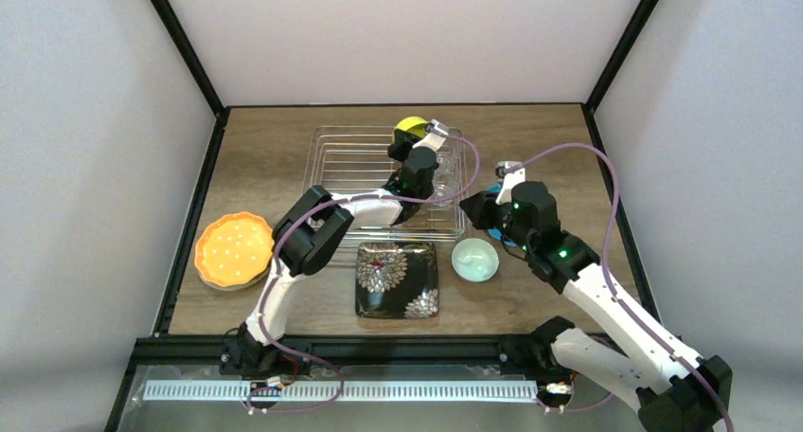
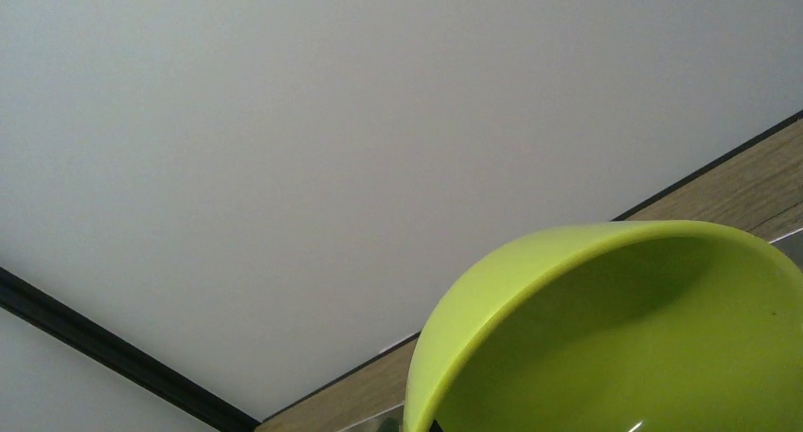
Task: Load the mixed dishes into the dish rack
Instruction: Place the bowl on the dish rack, then move the dish rack to the center of the board.
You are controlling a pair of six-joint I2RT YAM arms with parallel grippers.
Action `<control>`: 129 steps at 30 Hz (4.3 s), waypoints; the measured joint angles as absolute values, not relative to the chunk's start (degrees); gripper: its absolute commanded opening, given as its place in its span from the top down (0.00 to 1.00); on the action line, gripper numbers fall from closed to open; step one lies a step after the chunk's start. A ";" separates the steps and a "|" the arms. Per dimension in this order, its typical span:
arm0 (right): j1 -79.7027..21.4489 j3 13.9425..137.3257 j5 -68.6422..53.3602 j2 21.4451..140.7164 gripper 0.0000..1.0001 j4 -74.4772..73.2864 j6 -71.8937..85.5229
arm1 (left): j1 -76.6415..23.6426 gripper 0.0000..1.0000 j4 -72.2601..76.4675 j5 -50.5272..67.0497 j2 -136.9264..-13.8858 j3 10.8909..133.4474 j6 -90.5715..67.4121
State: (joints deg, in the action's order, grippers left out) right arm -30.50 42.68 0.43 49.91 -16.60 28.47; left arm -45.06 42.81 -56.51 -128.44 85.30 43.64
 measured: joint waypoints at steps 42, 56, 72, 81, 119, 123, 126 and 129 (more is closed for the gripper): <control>-30.52 24.45 3.11 42.28 0.30 2.42 33.56 | -45.80 0.68 31.51 -58.43 -125.62 85.12 32.08; -30.52 24.38 3.27 43.05 0.30 3.33 33.67 | -45.95 0.66 31.31 -58.50 -124.92 85.12 30.04; -30.52 24.38 3.22 44.31 0.30 4.49 33.85 | -46.02 0.54 31.16 -58.87 -124.51 84.20 28.99; -30.52 25.19 3.22 45.28 0.30 3.09 34.09 | -46.15 0.41 23.59 -58.57 -120.11 84.36 22.17; -30.30 58.85 4.71 69.30 0.17 -12.64 30.94 | -25.08 0.00 -29.04 -26.15 -110.30 105.80 -27.49; -28.05 64.69 3.79 76.49 0.17 -12.67 29.65 | -24.25 0.00 -30.06 -19.90 -110.32 105.73 -28.05; -24.34 66.72 1.87 79.68 0.17 -12.36 29.52 | -24.34 0.00 -30.20 -15.90 -110.43 105.71 -27.49; -20.43 67.85 -0.40 82.06 0.17 -12.01 29.58 | -24.34 0.00 -30.09 -12.53 -110.43 105.32 -26.48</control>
